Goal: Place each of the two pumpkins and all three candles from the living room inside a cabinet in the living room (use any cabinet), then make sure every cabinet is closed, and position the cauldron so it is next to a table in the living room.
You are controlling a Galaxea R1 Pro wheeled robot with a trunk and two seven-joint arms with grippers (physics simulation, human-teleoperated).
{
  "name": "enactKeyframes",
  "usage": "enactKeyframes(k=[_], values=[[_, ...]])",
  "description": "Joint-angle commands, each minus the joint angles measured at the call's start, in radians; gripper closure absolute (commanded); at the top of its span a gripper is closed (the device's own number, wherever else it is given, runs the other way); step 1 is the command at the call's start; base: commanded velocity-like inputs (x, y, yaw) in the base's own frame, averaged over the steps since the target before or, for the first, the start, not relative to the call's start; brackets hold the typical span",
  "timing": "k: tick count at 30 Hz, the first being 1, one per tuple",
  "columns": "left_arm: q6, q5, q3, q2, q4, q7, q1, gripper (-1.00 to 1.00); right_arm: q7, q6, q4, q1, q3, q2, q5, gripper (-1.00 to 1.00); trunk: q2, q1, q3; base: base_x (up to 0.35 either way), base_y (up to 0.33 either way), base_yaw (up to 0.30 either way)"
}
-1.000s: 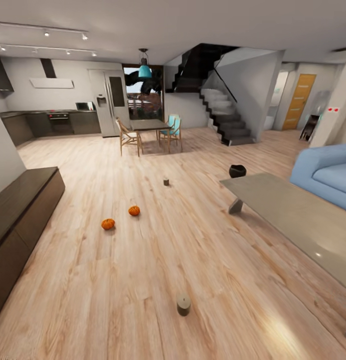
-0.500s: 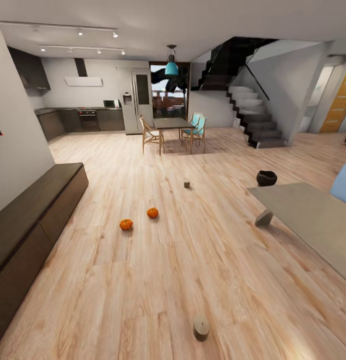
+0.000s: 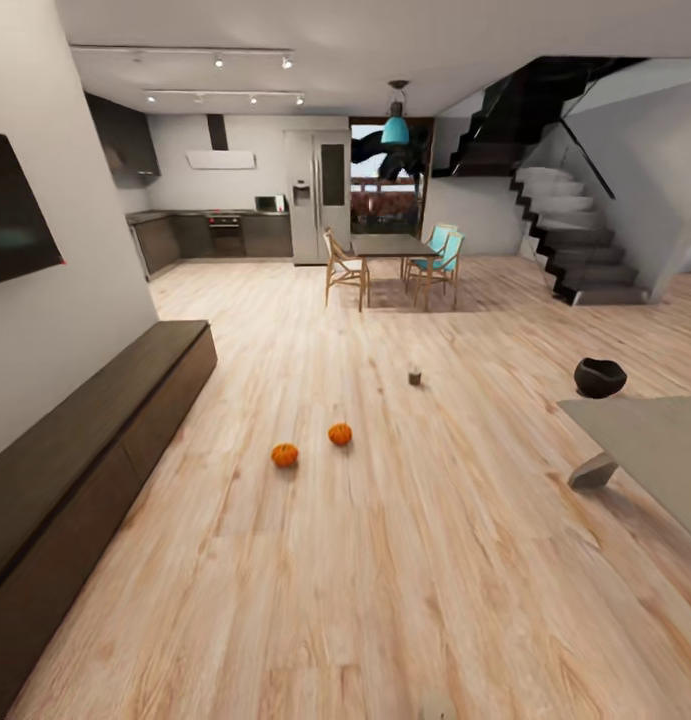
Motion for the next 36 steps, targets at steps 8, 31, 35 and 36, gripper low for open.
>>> enactKeyframes(k=[8, 31, 35, 36], values=[[0.000, 0.000, 0.000, 0.000, 0.000, 0.000, 0.000, -1.00, -0.001, 0.000, 0.001, 0.000, 0.000, 0.001, 0.000, -1.00, 0.000, 0.000, -0.001, 0.324, 0.043, 0.028], [-0.080, -0.005, -0.007, -0.003, 0.006, 0.000, 0.000, -1.00, -0.002, 0.002, 0.001, 0.000, 0.000, 0.002, 0.000, -1.00, 0.000, 0.000, -0.001, 0.119, 0.078, 0.022], [-0.080, -0.005, -0.007, -0.003, 0.006, 0.000, 0.000, -1.00, -0.002, 0.002, 0.001, 0.000, 0.000, 0.002, 0.000, -1.00, 0.000, 0.000, -0.001, 0.148, 0.057, 0.174], [-0.080, -0.005, -0.007, -0.003, 0.006, 0.000, 0.000, -1.00, -0.002, 0.002, 0.001, 0.000, 0.000, 0.002, 0.000, -1.00, 0.000, 0.000, -0.001, 0.061, 0.189, 0.180]])
